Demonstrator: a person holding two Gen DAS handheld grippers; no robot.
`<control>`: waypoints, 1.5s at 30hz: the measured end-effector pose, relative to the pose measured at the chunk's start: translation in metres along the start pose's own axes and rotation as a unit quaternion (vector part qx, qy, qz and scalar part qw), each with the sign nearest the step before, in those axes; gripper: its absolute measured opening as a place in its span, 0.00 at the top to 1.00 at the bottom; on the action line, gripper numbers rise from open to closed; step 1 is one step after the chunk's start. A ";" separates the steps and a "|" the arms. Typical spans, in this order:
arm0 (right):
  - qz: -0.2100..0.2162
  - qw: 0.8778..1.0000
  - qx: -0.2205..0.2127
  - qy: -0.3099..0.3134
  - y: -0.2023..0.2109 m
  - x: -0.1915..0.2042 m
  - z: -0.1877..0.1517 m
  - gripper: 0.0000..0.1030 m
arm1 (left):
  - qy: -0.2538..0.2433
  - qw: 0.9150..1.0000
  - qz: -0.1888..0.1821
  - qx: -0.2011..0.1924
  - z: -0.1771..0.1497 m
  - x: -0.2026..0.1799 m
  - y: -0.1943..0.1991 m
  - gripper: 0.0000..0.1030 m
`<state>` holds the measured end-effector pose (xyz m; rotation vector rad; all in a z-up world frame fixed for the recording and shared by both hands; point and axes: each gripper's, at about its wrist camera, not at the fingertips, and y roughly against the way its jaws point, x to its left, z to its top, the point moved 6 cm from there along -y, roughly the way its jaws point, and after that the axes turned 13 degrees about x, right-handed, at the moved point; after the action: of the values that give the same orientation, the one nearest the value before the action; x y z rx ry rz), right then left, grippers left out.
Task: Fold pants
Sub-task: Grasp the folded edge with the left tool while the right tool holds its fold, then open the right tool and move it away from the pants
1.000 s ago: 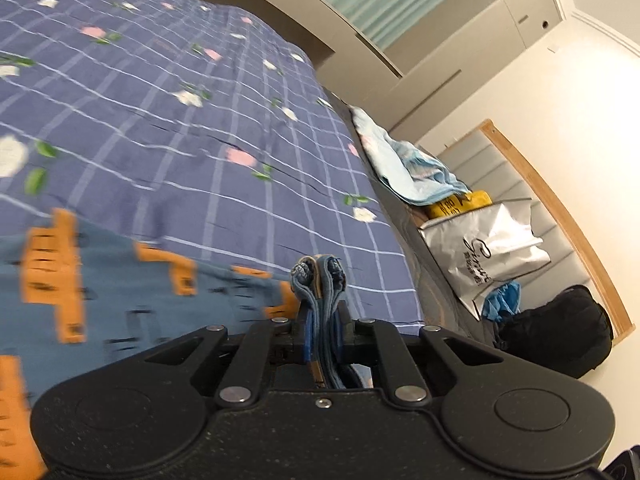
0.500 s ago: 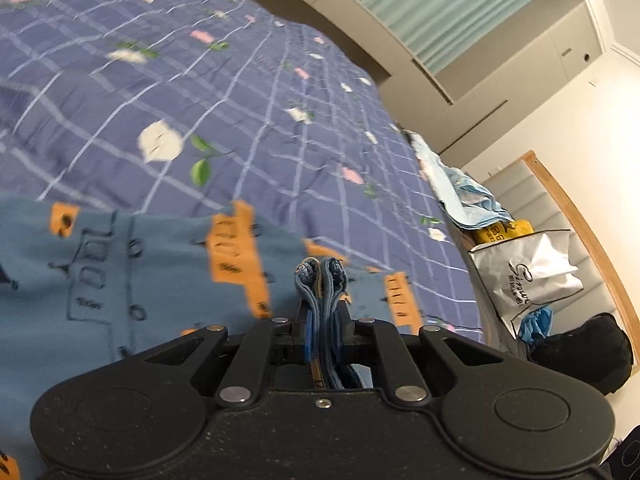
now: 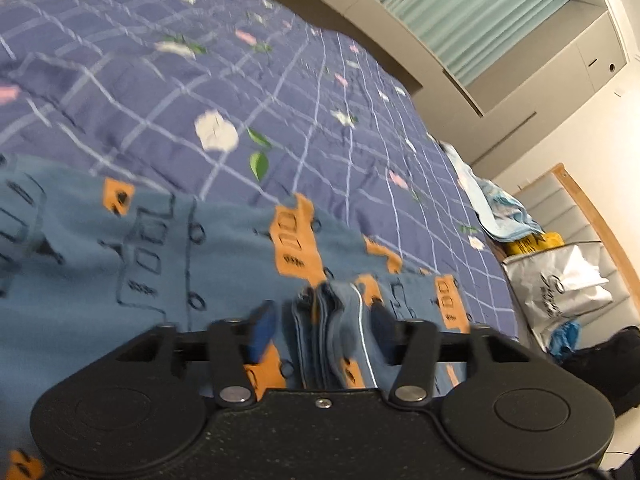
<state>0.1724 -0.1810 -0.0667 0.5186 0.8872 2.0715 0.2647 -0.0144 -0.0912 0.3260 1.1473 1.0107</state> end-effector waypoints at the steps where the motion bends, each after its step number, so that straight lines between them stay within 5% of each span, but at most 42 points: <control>1: -0.016 1.000 -0.005 0.003 0.003 -0.005 -0.001 0.32 | -0.005 1.000 0.010 -0.007 0.001 -0.001 0.002 0.33; 8: -0.158 0.987 -0.018 -0.030 0.018 -0.072 -0.012 0.08 | -0.071 0.992 0.093 -0.038 -0.003 -0.019 -0.005 0.06; 14: -0.222 0.973 -0.012 -0.059 -0.003 -0.133 -0.002 0.03 | -0.129 0.974 0.180 -0.039 -0.014 -0.025 -0.021 0.04; 26: -0.261 0.964 -0.005 -0.041 -0.051 -0.198 0.034 0.03 | -0.114 0.975 0.187 -0.042 -0.004 -0.017 -0.024 0.01; 45: -0.288 0.955 0.000 -0.074 0.033 -0.134 -0.065 0.00 | -0.167 0.965 0.194 -0.061 -0.074 -0.017 0.038 0.01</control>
<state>0.1947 -0.3293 -0.0929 0.3536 0.8289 1.4820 0.1812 -0.0265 -0.0865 0.6141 0.7233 1.3064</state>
